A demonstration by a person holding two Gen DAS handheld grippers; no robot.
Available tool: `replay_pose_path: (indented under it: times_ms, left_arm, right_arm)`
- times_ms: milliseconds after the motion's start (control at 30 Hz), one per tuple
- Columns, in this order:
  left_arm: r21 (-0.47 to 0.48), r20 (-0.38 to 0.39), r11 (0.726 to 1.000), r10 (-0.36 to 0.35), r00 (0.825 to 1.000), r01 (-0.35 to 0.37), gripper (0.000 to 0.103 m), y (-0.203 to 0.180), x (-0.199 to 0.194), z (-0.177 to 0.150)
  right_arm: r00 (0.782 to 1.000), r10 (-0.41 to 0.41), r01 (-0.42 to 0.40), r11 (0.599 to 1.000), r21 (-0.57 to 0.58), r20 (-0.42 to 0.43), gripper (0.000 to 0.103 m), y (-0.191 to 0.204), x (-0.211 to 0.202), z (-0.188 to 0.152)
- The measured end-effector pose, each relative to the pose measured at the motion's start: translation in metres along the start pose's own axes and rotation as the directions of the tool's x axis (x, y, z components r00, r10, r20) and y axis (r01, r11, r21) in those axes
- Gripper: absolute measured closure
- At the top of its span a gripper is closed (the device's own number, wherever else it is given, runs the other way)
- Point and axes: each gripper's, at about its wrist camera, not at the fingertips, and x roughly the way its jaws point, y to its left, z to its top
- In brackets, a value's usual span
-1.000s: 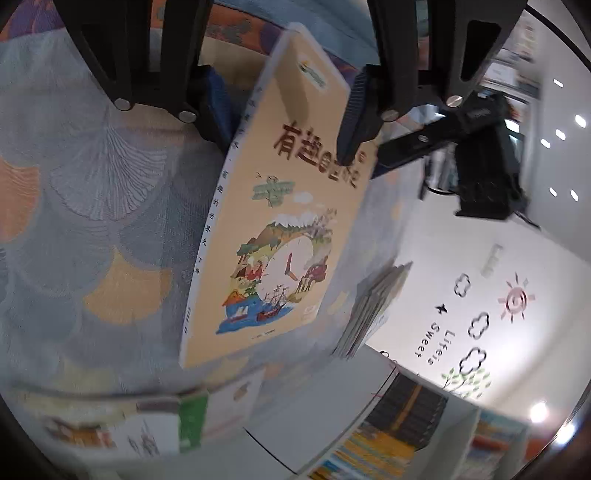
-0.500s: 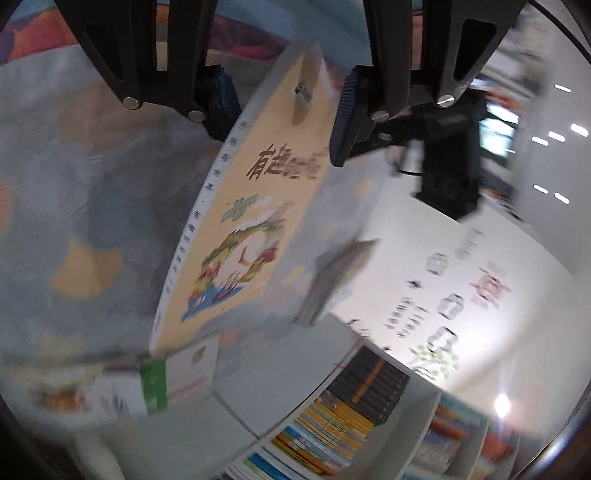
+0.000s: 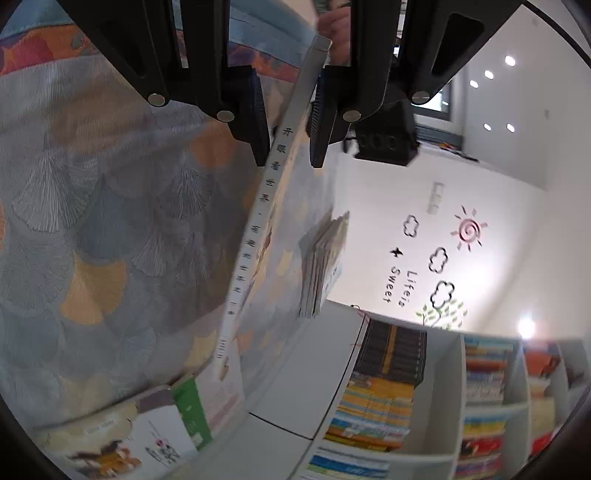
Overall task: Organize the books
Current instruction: 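Lift the clock-cover book with both grippers and carry it toward the stack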
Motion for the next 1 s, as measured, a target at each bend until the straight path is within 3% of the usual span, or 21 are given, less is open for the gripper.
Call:
replay_pose_path:
  times_ms: [67, 167, 233, 300, 367, 433, 467, 633, 733, 833, 933, 1000]
  left_arm:
    - [-0.038, -0.004, 0.998, -0.049, 0.999, 0.049, 0.035, 0.000, 0.007, 0.006]
    - [-0.054, -0.014, 0.998, -0.024, 1.000, 0.023, 0.036, -0.006, 0.020, 0.011]
    - [-0.062, -0.001, 0.997, -0.046, 0.999, 0.046, 0.036, -0.010, 0.022, 0.011]
    - [-0.083, 0.026, 0.979, -0.185, 0.982, 0.187, 0.036, -0.012, 0.019, 0.012]
    - [-0.108, 0.040, 0.954, -0.279, 0.960, 0.281, 0.036, -0.015, 0.018, 0.015]
    - [-0.086, 0.038, 0.962, -0.256, 0.966, 0.259, 0.036, -0.023, 0.022, 0.020]
    - [-0.074, 0.032, 0.970, -0.230, 0.973, 0.231, 0.036, -0.026, 0.027, 0.022]
    - [-0.133, 0.024, 0.982, -0.133, 0.991, 0.135, 0.036, -0.022, 0.057, 0.027]
    - [-0.061, 0.066, 0.997, -0.036, 0.997, 0.040, 0.045, -0.034, 0.060, 0.030]
    - [-0.019, 0.092, 1.000, 0.013, 0.996, -0.011, 0.051, -0.042, 0.061, 0.033]
    - [0.002, 0.098, 1.000, -0.018, 0.995, 0.018, 0.051, -0.045, 0.058, 0.034]
    - [0.006, 0.098, 0.996, -0.092, 0.991, 0.092, 0.051, -0.046, 0.053, 0.034]
  right_arm:
    - [1.000, 0.027, -0.026, 0.999, 0.046, -0.008, 0.081, -0.007, -0.003, 0.005]
    - [1.000, 0.027, -0.026, 0.997, 0.078, -0.009, 0.080, -0.016, -0.005, 0.009]
    - [1.000, 0.010, -0.009, 0.996, 0.083, -0.002, 0.080, -0.021, -0.006, 0.012]
    - [1.000, -0.015, 0.014, 0.995, 0.097, 0.008, 0.080, -0.030, -0.010, 0.016]
    - [0.996, -0.092, 0.090, 0.990, 0.105, 0.014, 0.079, -0.040, -0.015, 0.022]
    - [0.994, -0.111, 0.110, 0.984, 0.141, 0.000, 0.079, -0.054, -0.017, 0.025]
    - [0.997, -0.071, 0.073, 0.982, 0.175, -0.015, 0.079, -0.063, -0.017, 0.027]
    - [0.999, -0.024, 0.031, 0.974, 0.225, -0.033, 0.079, -0.086, -0.020, 0.027]
    - [0.999, -0.027, 0.036, 0.978, 0.204, -0.045, 0.079, -0.083, -0.020, 0.028]
    - [0.996, -0.066, 0.076, 0.982, 0.175, -0.062, 0.079, -0.076, -0.015, 0.031]
    - [0.992, -0.114, 0.121, 0.982, 0.144, -0.055, 0.079, -0.073, -0.013, 0.032]
    - [0.986, -0.158, 0.162, 0.981, 0.103, -0.047, 0.078, -0.068, -0.013, 0.032]
